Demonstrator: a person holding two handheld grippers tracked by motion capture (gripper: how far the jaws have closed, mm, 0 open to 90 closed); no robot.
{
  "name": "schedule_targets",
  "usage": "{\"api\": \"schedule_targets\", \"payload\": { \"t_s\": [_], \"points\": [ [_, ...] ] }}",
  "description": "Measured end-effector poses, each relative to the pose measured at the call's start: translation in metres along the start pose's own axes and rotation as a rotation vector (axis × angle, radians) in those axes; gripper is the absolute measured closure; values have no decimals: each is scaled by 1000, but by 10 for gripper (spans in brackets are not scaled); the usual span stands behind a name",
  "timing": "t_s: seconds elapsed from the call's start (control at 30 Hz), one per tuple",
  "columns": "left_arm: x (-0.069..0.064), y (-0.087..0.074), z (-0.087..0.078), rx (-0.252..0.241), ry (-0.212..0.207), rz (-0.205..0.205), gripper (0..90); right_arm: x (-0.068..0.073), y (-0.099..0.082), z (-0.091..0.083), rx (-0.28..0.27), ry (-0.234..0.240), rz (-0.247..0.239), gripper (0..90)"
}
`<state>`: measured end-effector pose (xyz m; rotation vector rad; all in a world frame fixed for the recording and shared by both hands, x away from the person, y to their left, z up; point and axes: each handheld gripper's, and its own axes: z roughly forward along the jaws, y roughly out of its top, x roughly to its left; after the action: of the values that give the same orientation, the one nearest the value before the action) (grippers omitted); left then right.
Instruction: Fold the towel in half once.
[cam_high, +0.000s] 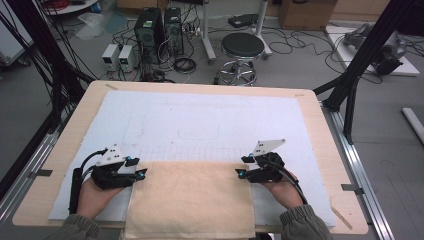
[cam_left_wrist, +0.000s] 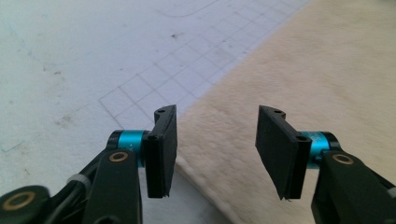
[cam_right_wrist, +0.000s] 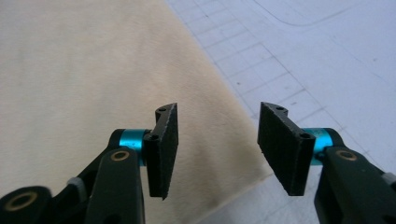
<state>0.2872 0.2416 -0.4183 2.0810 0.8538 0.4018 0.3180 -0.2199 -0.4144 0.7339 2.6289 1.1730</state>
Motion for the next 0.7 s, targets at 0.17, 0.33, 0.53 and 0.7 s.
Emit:
{"api": "schedule_targets", "payload": {
  "t_s": [0.17,0.33,0.53,0.7],
  "points": [
    [10,-1,13,37,12,-38,446,-9,-4,8,3,-17,28,445],
    [10,-7,22,75,-9,-49,435,-13,-11,15,32,-14,44,435],
    [13,-11,22,66,-43,-70,492,-12,-13,20,48,25,52,501],
    [11,-11,22,67,-90,-73,678,-13,-14,20,44,70,75,654]
  ]
}}
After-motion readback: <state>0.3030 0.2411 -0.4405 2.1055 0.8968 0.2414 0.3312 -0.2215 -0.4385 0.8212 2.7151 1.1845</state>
